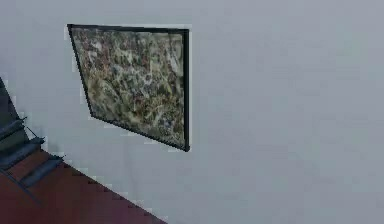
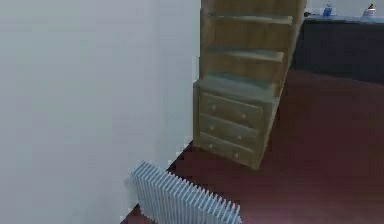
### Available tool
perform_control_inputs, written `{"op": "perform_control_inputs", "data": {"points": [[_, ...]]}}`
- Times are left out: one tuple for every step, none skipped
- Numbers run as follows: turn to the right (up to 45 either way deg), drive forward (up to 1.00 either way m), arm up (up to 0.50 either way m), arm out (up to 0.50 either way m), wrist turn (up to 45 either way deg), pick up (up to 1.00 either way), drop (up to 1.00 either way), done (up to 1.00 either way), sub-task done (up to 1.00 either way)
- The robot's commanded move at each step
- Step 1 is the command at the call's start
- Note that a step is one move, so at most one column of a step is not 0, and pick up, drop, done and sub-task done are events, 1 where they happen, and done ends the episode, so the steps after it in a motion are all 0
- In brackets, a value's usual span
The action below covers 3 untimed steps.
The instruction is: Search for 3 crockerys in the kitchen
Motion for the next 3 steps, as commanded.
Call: {"op": "perform_control_inputs", "data": {"points": [[-45.0, 0.00, 0.00, 0.00, 0.0, 0.00, 0.00, 0.00, 0.00], [-45.0, 0.00, 0.00, 0.00, 0.0, 0.00, 0.00, 0.00, 0.00], [-24.0, 0.00, 0.00, 0.00, 0.0, 0.00, 0.00, 0.00, 0.00]]}}
